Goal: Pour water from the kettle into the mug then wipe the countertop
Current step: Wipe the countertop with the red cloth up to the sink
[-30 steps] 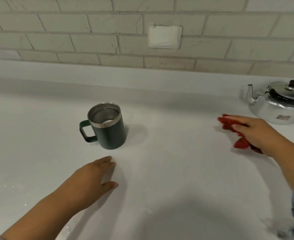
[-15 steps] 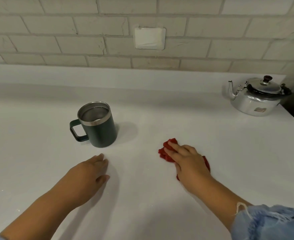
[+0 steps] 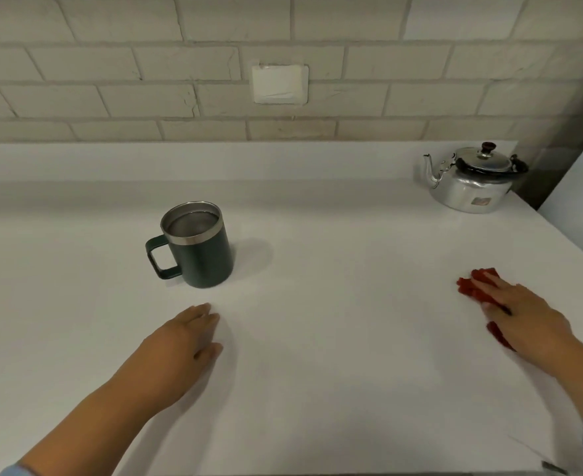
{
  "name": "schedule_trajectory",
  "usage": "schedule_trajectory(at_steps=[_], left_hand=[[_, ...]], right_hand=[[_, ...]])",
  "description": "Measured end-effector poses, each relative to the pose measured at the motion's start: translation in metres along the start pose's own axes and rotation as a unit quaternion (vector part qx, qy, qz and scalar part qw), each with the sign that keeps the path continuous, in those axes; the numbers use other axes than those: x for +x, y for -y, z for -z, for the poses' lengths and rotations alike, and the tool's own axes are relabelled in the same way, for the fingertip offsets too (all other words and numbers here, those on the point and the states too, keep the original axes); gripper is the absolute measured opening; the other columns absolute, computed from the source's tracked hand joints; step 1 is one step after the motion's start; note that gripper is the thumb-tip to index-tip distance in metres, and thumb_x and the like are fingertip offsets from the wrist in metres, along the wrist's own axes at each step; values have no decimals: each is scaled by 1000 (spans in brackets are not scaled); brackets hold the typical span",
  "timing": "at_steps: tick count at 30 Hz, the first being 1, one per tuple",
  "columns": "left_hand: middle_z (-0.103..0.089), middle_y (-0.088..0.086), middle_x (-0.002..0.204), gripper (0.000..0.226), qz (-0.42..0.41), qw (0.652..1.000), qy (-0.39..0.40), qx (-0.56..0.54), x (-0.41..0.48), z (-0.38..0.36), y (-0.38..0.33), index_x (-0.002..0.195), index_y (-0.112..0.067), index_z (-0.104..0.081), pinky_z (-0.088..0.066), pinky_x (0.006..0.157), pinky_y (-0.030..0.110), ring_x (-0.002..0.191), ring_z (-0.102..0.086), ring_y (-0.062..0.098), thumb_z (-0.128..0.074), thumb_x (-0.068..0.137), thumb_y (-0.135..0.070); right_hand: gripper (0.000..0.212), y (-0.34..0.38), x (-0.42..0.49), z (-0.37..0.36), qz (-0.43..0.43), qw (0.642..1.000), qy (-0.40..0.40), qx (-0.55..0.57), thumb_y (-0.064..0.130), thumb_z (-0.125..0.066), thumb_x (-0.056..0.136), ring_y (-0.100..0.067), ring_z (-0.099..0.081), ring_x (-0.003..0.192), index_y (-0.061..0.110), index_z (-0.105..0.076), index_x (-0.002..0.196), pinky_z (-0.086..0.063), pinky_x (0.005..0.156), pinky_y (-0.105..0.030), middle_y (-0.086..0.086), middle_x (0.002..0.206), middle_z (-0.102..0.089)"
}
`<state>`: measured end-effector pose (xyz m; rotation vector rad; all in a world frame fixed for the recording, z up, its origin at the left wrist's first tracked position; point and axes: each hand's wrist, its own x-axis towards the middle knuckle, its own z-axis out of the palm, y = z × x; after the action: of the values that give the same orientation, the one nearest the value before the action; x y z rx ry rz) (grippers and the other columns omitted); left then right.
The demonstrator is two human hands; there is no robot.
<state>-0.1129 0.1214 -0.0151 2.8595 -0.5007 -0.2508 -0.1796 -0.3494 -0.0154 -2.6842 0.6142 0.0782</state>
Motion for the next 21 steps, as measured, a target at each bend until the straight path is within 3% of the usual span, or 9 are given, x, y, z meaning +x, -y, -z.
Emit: schedule_trajectory(at_steps=[3,7,12,14,16,17,19,21], left_hand=[[-17,-13,156,57,-4,1000,2,-5,-14,1,10,144,-30,-29,-24,110,20,140,-27,8,-45,92,-47],[-14,-13,157,62,-9,1000,16,1,-28,2,22,145,-30,-25,-22,112,23,142,-22,9,-45,90,-50],[-9,-11,158,64,-9,999,33,15,-31,0,30,147,-27,-19,-23,112,24,142,-20,10,-41,92,-50],[-5,-10,158,65,-16,999,45,22,-32,-3,32,148,-25,-14,-18,114,24,144,-15,10,-38,93,-50],[-2,-10,158,66,-22,998,48,22,-32,-4,33,148,-25,-10,-14,115,25,145,-10,10,-37,93,-50],[0,-10,158,66,-24,998,48,20,-33,-4,34,148,-26,-9,-13,115,26,145,-9,10,-36,93,-50],[1,-10,158,66,-31,998,44,20,-34,-5,36,148,-26,-7,-11,115,26,145,-6,10,-35,93,-51],[2,-10,158,66,-37,998,38,20,-35,-6,38,148,-26,-5,-9,115,26,145,-3,10,-33,94,-51]], right_hand=[[49,16,-28,-28,-15,997,-40,-64,32,-32,97,-18,-18,144,43,-23,144,-23,113,-45,18,156,-16],[51,77,-66,-70,30,993,-68,-87,34,-29,98,-17,-19,141,42,-15,146,-27,109,-40,17,157,-12],[50,155,-108,-111,89,991,-75,-60,27,-32,98,-18,-21,135,40,-23,145,-26,106,-33,17,156,-15],[50,176,-112,-118,126,990,-68,5,17,-38,98,-14,-25,132,36,-32,143,-23,106,-21,16,154,-23],[46,188,-105,-109,134,973,-65,177,6,-41,95,-3,-41,119,25,-46,137,-23,101,-7,8,146,-40],[44,190,-97,-100,123,949,-77,278,0,-42,93,0,-49,108,19,-52,133,-32,96,-6,2,139,-49],[41,177,-75,-74,75,898,-118,416,-3,-43,92,-7,-59,88,14,-56,128,-54,72,-15,-4,126,-60],[38,149,-51,-47,12,887,-158,434,4,-42,95,-12,-62,73,15,-54,129,-59,52,-26,-4,119,-61]])
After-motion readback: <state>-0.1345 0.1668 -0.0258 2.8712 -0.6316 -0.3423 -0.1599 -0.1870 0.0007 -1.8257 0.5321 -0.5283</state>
